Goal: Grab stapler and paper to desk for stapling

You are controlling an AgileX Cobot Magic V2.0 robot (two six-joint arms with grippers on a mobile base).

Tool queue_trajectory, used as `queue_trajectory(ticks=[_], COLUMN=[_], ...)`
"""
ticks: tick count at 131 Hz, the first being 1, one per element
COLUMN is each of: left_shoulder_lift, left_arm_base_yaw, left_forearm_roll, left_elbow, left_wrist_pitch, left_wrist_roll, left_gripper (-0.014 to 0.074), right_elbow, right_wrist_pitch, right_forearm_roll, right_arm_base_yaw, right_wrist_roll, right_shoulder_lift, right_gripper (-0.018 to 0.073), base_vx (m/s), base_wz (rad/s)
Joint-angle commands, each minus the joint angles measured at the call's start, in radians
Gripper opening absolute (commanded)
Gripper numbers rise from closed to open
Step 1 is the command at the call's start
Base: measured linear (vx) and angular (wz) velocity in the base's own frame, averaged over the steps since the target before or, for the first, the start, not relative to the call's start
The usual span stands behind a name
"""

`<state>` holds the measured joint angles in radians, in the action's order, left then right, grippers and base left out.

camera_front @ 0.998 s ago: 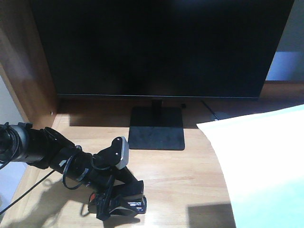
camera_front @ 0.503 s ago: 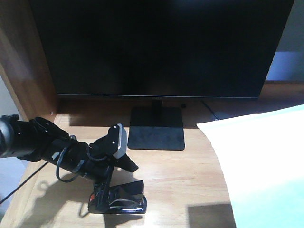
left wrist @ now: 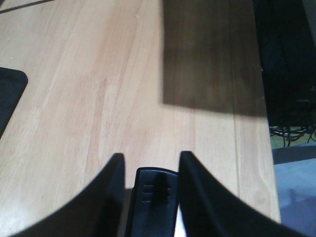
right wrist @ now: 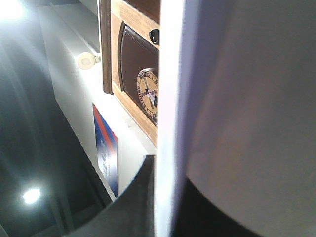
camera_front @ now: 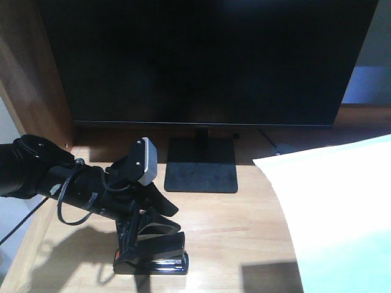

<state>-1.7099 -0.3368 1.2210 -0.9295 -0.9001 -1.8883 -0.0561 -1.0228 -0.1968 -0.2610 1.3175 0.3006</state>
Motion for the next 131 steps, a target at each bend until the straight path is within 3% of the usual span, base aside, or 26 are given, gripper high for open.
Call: queue_trajectory(ticks=[1, 20, 131], left_shoulder_lift=[0.047, 0.054, -0.039], left_arm_base_yaw=[-0.006, -0.006, -0.011], left_forearm_roll=[0.030, -0.008, -0.009], left_elbow=[-0.024, -0.024, -0.023], left_wrist_pitch=[-0.049, -0.055, -0.002], left_wrist_roll=[0.013, 0.013, 0.012], left_gripper=[0.0113, -0.0009, -0.0008], right_elbow=[-0.032, -0.032, -0.032], right_wrist_pitch=[-0.046, -0.046, -0.045], right_forearm_roll=[0.000, 0.000, 0.000], right_arm_base_yaw=[0.005, 0.005, 0.005], right_wrist_roll=[-0.010, -0.010, -0.010], right_shoulder_lift=[0.009, 0.009, 0.009], right_gripper=[-0.0006, -0.0006, -0.0006], base_vx=[0.00, 0.00, 0.00], base_wz=[0.00, 0.00, 0.00])
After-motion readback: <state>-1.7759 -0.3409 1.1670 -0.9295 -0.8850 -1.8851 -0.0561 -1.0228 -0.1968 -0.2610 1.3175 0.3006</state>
